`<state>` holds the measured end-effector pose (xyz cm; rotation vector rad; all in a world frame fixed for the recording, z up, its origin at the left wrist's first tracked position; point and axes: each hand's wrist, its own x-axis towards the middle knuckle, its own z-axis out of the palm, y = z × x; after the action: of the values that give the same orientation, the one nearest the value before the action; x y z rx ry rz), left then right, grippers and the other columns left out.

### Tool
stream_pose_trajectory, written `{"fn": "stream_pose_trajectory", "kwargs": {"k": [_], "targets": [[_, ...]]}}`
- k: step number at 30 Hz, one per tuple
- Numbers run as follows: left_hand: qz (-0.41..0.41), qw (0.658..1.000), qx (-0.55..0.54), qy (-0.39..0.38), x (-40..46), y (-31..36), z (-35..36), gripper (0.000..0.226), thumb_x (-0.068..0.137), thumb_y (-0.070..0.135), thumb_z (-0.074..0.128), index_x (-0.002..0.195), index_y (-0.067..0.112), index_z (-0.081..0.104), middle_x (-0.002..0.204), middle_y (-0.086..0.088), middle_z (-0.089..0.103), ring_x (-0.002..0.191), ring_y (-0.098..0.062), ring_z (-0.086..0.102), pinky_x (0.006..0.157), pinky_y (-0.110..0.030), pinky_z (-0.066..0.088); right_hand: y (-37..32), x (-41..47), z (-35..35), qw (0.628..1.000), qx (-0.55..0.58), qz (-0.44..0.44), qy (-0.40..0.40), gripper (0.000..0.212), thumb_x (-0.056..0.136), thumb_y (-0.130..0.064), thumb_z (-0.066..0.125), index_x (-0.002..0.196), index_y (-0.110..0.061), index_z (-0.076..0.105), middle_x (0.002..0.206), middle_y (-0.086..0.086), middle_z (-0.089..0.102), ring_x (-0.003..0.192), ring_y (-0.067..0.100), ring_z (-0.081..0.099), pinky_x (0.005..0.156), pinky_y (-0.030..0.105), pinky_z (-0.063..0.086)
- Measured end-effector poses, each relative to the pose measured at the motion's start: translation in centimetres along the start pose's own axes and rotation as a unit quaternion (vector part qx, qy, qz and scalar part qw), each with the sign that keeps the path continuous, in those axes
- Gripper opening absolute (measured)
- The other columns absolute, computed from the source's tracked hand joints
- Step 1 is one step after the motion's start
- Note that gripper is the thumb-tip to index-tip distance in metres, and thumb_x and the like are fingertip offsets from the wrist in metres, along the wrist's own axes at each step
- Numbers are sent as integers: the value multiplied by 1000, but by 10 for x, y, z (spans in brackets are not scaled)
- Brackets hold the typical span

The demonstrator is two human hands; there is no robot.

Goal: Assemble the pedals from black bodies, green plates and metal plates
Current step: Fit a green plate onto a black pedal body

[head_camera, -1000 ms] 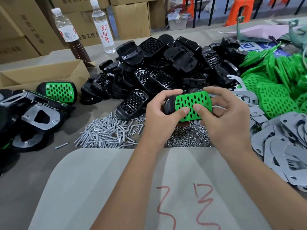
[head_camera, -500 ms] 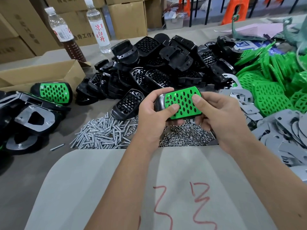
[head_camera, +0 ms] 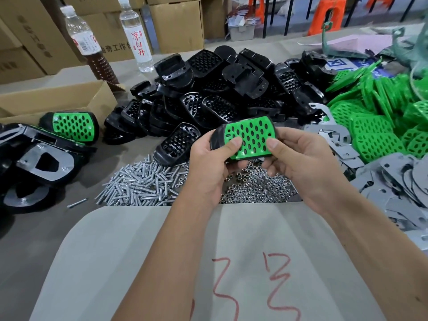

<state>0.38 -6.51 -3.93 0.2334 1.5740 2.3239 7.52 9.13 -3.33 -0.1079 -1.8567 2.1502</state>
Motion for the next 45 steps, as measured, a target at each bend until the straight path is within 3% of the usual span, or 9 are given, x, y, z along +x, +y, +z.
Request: {"fn": "stream_pose_trajectory", "kwargs": {"k": [6,14,18,23,30,33,36,40,45], "targets": [[-2,999,-37,0,-1,1,3,13,97,14,72,109,8,71,99,-7,78,75,-11,71,60,-21,55,2,0,7,997,-47,-37,55,15,105,-1,56,110,-3,70,78,13,66,54,14,58,47,22,47],[24,997,-59,38,-2,3,7,16,91,-3,73,104,6,69,95,-6,78,74,-13,71,59,-21,55,2,2,2,998,-22,-36,37,11,102,-12,64,107,-7,73,85,4,74,54,15,60,46,23,49],[33,992,-71,94,1,5,3,15,90,-8,72,99,4,69,94,-7,78,72,-13,65,53,-18,48,2,4,-11,984,-74,-84,138,22,105,-26,59,99,-11,74,79,1,71,51,21,61,42,26,45],[37,991,-78,102,4,5,-1,15,92,-8,68,98,6,68,97,-8,75,77,-13,64,53,-18,46,4,7,-33,920,-235,-140,279,20,101,-23,57,87,-16,69,68,-3,68,50,21,63,46,35,45],[27,993,-76,80,0,4,4,29,82,10,76,111,12,71,106,-4,80,102,-21,73,98,-46,56,3,2,-29,814,-544,-163,123,12,92,-32,75,98,-21,76,93,1,69,101,29,58,86,38,43],[15,992,-107,72,-1,5,5,31,83,13,76,114,12,71,106,-4,79,96,-19,75,87,-42,63,7,0,-20,775,-620,-105,63,44,89,-49,76,123,-21,74,113,5,61,120,33,42,98,40,37],[7,994,-95,60,-1,5,9,19,94,14,71,114,14,72,102,-3,79,88,-17,77,70,-33,62,4,0,-23,788,-595,-132,84,36,91,-42,76,119,-20,74,111,4,61,117,31,44,94,32,33],[12,1000,-11,11,-8,-8,32,13,98,16,70,110,14,75,105,-7,79,98,-25,76,83,-46,64,-3,4,-37,787,-604,-92,83,28,90,-25,78,116,-15,74,109,8,65,114,35,51,90,33,35],[71,992,106,0,-12,-19,36,13,91,18,76,103,15,75,99,-6,80,91,-18,76,75,-34,62,-4,-1,-42,766,-632,-91,76,38,86,-24,80,122,-13,73,116,12,63,120,39,45,97,39,37]]}}
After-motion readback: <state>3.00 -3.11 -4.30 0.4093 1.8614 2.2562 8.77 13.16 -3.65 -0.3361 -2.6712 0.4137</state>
